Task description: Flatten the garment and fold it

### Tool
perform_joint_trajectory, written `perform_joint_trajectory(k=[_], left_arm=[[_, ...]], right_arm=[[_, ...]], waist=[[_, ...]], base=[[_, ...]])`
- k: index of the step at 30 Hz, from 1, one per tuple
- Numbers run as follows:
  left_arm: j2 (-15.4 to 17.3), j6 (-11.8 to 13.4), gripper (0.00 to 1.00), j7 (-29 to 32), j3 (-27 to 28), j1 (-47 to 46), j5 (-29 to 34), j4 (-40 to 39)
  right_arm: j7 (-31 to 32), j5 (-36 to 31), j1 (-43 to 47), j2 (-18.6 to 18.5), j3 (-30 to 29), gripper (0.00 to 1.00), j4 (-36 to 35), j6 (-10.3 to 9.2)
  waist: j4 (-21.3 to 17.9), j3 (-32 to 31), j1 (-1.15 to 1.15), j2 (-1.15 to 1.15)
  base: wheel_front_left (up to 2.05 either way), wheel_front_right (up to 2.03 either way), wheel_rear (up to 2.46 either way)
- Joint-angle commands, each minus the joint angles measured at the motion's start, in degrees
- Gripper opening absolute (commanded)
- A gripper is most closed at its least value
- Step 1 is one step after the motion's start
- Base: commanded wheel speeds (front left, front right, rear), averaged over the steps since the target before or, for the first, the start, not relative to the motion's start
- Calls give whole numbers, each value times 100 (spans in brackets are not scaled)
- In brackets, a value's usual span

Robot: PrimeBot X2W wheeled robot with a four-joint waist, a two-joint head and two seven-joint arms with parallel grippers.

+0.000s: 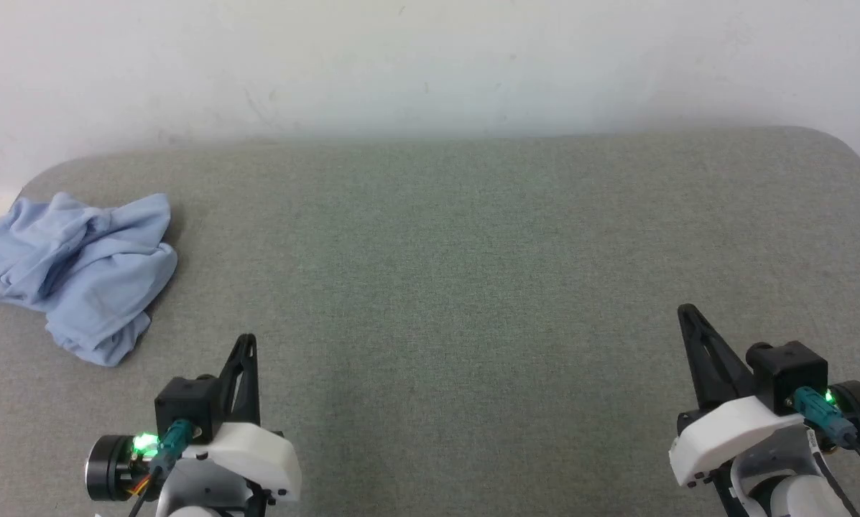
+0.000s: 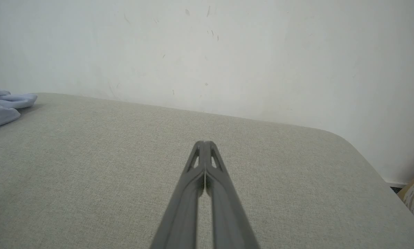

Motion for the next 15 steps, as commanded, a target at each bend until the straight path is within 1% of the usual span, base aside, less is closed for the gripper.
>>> perform_joint_trajectory(k=[1,6,7,15], left_arm=[[-5,-47,0,1,24,-76,38,-34],[-5,-47,0,1,24,-76,38,-34],[0,0,100,-1,0,0,0,0],[1,34,100,-57,-39,11,-23,31]], right_arm=[[3,-43,63,22,-1,0,-37,-12],[3,-43,63,22,-1,0,-37,-12],[-1,1,0,0,0,100,0,0],[-56,41,14,-3,-10,100,40,0]], waist=[[0,0,0,0],[0,0,0,0],[0,0,0,0],[0,5,0,0]], base=[[0,0,0],[0,0,0],[0,0,0],[0,0,0]])
